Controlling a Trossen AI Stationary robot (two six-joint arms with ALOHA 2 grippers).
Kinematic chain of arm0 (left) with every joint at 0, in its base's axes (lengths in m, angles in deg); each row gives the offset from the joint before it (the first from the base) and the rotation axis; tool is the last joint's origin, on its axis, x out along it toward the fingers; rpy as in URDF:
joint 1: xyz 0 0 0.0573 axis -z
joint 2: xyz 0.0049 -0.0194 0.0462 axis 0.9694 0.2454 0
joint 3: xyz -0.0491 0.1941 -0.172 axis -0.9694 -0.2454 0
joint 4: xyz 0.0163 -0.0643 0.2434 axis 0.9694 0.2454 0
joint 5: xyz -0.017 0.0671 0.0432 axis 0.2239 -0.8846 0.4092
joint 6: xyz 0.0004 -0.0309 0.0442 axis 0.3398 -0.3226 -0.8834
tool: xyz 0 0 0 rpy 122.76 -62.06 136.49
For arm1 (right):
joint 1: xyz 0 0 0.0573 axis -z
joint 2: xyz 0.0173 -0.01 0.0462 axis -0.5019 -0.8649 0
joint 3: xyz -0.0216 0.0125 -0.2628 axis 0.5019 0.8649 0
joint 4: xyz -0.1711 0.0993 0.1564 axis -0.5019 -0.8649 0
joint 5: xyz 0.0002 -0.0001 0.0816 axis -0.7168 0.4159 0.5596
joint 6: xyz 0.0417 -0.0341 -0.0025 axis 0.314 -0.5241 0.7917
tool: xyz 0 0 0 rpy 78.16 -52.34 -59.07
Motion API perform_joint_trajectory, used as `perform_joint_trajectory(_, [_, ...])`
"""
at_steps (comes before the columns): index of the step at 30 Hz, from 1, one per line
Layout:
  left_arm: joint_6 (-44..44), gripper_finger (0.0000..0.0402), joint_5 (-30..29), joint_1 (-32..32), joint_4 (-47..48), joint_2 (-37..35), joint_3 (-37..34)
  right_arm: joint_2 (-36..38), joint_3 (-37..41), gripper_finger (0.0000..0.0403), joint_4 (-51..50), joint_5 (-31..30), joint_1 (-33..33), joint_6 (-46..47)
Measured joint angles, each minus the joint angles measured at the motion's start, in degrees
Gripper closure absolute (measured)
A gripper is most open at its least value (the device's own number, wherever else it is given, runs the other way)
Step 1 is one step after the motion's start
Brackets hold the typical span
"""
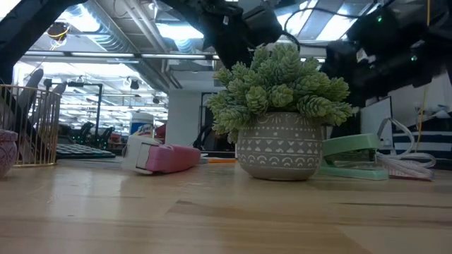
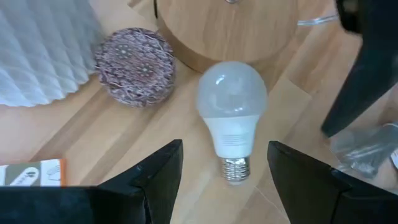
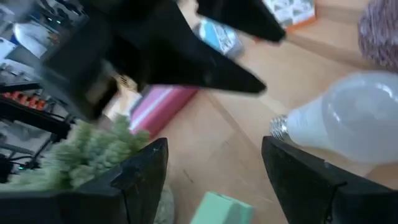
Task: Screw lightbulb
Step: Insert the lightbulb into the lamp
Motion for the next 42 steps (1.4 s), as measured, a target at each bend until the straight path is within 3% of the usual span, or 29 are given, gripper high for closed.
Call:
perform_joint_trajectory(12, [0.5, 0.0176, 0.0, 0.7, -2.8, 2.4, -0.1, 14.3, 0.0, 0.0137, -7.7, -1.1, 0.1, -2.8])
perform_joint_trajectory(20, [0.5, 0.0176, 0.6, 0.7, -4.4, 4.3, -0.1, 19.9, 0.0, 0.0137, -10.3, -1.2, 0.1, -2.9])
perform_joint_trajectory(32, [-2.6, 0.0176, 3.5, 1.4, -11.3, 7.5, 0.0, 23.9, 0.0, 0.0137, -9.9, -1.2, 0.1, -3.3])
perform_joint_trajectory(38, [-1.3, 0.0176, 3.6, 0.9, -10.4, 9.2, -0.1, 23.8, 0.0, 0.0137, -10.1, -1.2, 0.1, -3.3])
perform_joint_trajectory(42, [-4.8, 0.0176, 3.4, 0.8, -10.8, 9.5, -0.1, 23.8, 0.0, 0.0137, -10.1, -1.2, 0.1, -3.3])
